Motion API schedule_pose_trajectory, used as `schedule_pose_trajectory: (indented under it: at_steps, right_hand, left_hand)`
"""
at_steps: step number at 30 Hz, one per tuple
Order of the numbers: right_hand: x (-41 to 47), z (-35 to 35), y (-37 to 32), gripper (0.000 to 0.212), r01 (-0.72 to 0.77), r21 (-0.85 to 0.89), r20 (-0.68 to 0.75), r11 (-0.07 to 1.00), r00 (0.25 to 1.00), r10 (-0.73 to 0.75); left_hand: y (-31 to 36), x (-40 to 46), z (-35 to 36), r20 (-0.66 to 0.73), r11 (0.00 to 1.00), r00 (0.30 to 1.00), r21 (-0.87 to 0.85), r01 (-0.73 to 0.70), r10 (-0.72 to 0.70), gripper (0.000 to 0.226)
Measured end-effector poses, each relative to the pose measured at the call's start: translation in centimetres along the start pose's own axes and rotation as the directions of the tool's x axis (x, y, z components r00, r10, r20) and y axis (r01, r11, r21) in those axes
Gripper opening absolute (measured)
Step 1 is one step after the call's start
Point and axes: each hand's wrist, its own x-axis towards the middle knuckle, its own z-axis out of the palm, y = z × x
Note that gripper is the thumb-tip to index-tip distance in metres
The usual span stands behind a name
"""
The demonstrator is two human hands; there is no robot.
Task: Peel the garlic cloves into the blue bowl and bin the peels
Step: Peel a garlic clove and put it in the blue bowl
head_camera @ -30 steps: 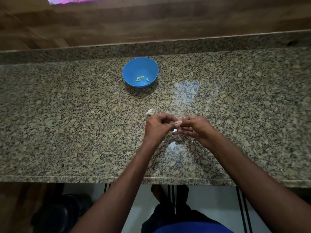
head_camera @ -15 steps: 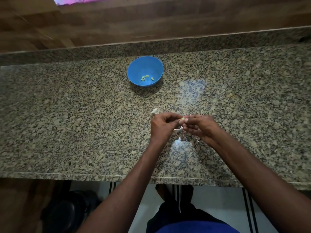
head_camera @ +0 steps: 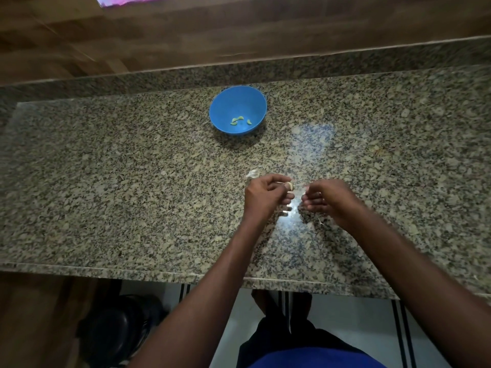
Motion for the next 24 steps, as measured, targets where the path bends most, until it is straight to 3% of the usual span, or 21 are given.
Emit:
schedule_pose_trajectory:
  at_steps: [4, 9, 15, 18, 24]
  right_hand:
    - [0.7, -0.6, 1.2, 0.009, 0.175, -0.233, -0.117, 0.956, 0.971, -0.207]
    - [1.2, -1.1, 1.7, 0.0, 0.24, -0.607, -0.13, 0.758, 0.911, -0.392]
    - [1.2, -2.1, 1.9, 0.019, 0.301, -0.73, -0.018, 0.614, 0.889, -0.458]
    - [1.4, -2.6, 2.0, 0.014, 0.324, -0.76, 0.02, 0.564, 0.878, -0.478]
    - [2.5, -1.7, 2.6, 0.022, 0.287, -0.796, -0.028, 0.534, 0.863, -0.504]
  left_hand:
    - [0.4, 2.8, 0.7, -0.046, 0.981, 0.994, 0.168, -0.093, 0.102, 0.01]
    - [0.4, 6.0, 3.5, -0.019, 0.837, 0.965, 0.501, -0.217, 0.262, 0.014]
    - [-2.1, 3.9, 2.8, -0.047, 0.79, 0.946, 0.564, -0.241, 0.322, 0.026]
    - [-3.3, 2.0, 2.3, -0.057, 0.746, 0.946, 0.631, -0.214, 0.32, 0.022]
    - [-4.1, 0.1, 4.4, -0.009, 0.694, 0.962, 0.694, -0.191, 0.275, 0.042]
